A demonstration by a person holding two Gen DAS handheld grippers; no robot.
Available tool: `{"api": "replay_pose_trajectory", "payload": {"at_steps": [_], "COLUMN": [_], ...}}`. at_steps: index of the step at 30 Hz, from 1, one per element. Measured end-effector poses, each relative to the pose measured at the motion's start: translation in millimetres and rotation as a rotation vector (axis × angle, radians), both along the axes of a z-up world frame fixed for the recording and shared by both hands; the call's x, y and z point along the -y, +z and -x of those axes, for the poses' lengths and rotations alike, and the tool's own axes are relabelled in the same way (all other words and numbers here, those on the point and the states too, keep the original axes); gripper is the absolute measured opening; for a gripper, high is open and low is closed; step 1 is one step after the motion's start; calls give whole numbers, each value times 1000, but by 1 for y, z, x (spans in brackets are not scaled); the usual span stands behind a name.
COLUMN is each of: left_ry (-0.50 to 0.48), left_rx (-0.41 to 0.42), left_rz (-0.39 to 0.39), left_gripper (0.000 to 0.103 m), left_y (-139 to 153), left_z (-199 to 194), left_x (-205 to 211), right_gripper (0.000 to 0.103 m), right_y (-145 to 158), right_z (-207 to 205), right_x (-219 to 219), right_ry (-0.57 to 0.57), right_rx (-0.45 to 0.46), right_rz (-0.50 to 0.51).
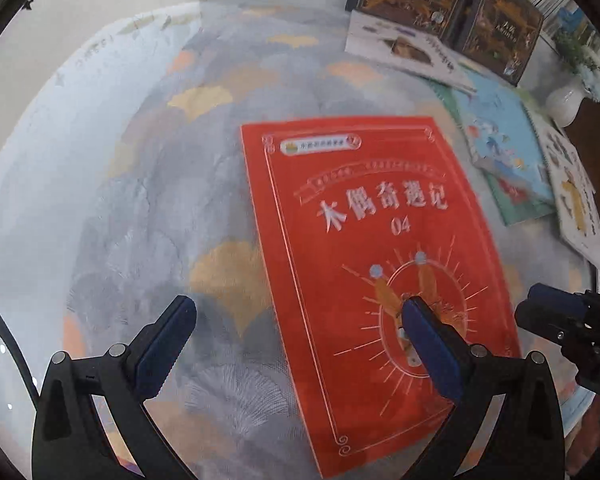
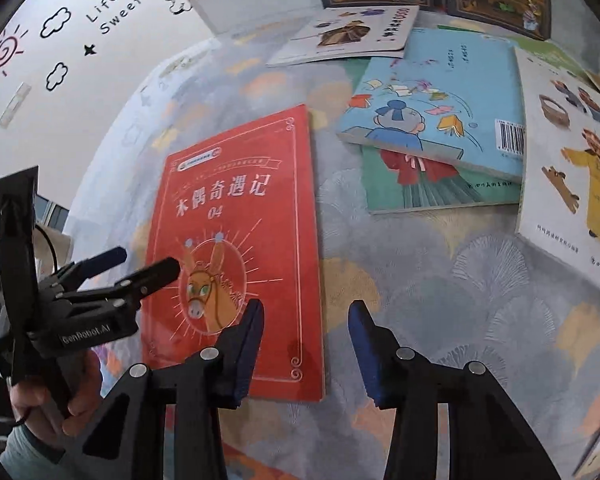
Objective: Organize books
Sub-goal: 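Move the left gripper to the red booklet and grasp its edge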
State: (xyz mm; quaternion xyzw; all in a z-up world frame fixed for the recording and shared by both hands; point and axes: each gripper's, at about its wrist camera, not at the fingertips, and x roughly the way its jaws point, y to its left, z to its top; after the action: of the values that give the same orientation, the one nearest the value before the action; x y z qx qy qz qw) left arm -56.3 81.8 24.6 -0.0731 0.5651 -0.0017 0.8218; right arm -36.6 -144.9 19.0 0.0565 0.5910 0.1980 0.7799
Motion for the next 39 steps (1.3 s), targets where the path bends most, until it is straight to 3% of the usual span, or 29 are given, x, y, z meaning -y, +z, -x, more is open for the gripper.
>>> {"api": "replay_pose_trajectory", "payload": {"at_steps": [9,13,22,30,35,39], "left_ry": [-34,-76,-38,-4,-3,7], "left_rx": [-1,1,-65,-14,1,96], "left_rz": [43,-46,-27,-32,-35,-53], "left_gripper": [102,103,103,103,103,103], "left_y": [-4,-7,-8,-9,-9,-9], "left_z": [14,19,10,17,21,28], "left_x": [0,12,9,9,11,14], "right_gripper": [44,44,44,49,57,57], "right_y": [-12,-12,-11,-9,-12,-12], "right_z": [1,0,5,11,10,11], "right_x": [-22,-22,-15,-17,-18,-19], "right_ry": [16,5,-20,-2,-7,13], "right_rx": [47,48,32,41,29,41], "right_rz": [123,129,106,125,80,83]}}
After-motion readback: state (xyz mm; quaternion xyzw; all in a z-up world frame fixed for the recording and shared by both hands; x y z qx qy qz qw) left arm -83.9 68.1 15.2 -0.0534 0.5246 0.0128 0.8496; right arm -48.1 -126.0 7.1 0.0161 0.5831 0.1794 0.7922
